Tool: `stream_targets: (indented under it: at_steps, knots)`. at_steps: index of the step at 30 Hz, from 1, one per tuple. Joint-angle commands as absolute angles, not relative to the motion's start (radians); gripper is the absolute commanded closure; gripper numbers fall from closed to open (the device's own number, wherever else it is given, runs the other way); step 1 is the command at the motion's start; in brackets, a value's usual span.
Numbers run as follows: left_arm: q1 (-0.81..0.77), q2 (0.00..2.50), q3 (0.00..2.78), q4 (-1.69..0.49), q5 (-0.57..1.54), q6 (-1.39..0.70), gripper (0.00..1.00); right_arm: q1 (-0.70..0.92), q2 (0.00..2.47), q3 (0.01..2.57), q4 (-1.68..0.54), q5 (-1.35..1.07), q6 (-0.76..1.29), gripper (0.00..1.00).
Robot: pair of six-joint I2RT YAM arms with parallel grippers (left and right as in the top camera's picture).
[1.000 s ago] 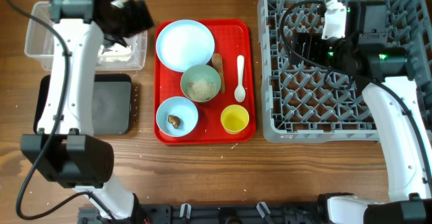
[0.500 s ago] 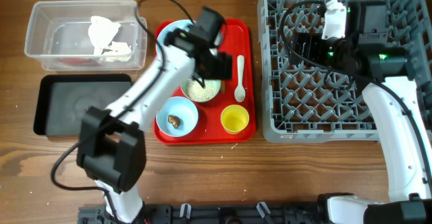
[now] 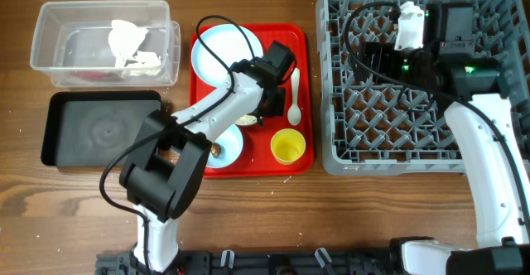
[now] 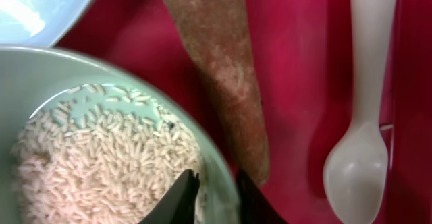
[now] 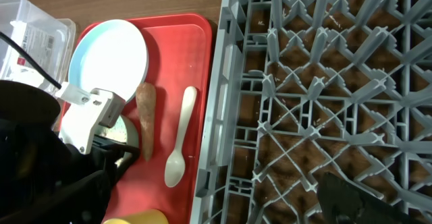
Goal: Sort waste into correct bins and load items into the dishwasher rack
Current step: 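Grasp the rim of the green rice bowl with the left gripper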
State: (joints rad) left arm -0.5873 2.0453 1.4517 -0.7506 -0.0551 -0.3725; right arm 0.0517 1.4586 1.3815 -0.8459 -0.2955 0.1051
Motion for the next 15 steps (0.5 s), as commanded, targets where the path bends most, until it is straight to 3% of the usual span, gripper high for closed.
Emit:
stream_targets:
  at_steps: [1, 7, 15]
  knots:
    - [-0.593, 2.054, 1.443, -0.746, -0.070, -0.374, 0.96, 0.060, 1.467, 1.406, -0.847, -0.309, 0.115, 0.00]
    - [-0.593, 2.047, 1.469, -0.766, -0.060, -0.375, 0.96, 0.060, 1.467, 1.406, -0.849, -0.308, 0.115, 0.00]
    - [-0.583, 1.882, 1.683, -0.951, 0.026, -0.393, 0.96, 0.060, 1.467, 1.406, -0.849, -0.308, 0.115, 0.00]
